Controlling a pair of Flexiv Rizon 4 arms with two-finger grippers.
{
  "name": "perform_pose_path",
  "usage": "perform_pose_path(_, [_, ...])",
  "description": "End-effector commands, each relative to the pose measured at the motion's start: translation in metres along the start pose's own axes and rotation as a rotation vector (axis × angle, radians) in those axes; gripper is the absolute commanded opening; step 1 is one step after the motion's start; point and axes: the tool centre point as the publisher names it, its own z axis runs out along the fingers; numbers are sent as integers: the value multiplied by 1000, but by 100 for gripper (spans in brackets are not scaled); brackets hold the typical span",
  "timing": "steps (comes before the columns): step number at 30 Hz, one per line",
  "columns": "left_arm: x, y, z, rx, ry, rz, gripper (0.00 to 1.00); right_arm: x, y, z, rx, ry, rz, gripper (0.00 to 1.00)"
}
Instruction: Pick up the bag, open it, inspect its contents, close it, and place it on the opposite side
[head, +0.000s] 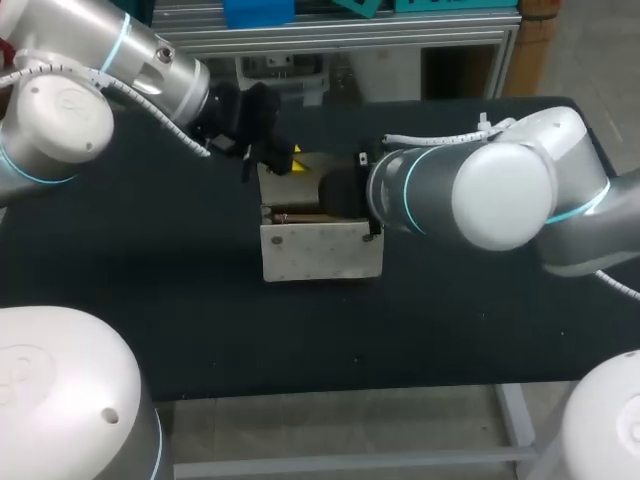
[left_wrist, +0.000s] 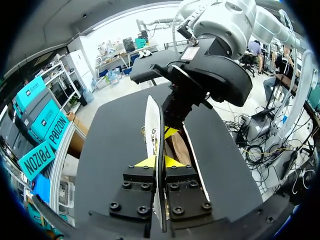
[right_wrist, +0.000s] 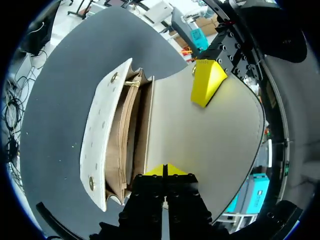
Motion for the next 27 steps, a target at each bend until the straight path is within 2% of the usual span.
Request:
perform_pose_path(1, [-5,6,1,17,46,-29,0,11,-5,-31,0,-163,-3,0])
perform_pose_path(5, [-7,15,13,27,96,-57,0,22,-4,-43,6,-178,-8,0])
perform_pose_path(9, [-16,27,33,10,94,-62,0,35,-7,-45,22,-167,2,0])
perform_pose_path(18, [-40,50,57,-24,2,-67,0,62,-16,-39,31,-117,36,0])
perform_pose_path(27, [-51,74,66,-22,-35,-88,0,90,-23,-17,23,-37,65,0])
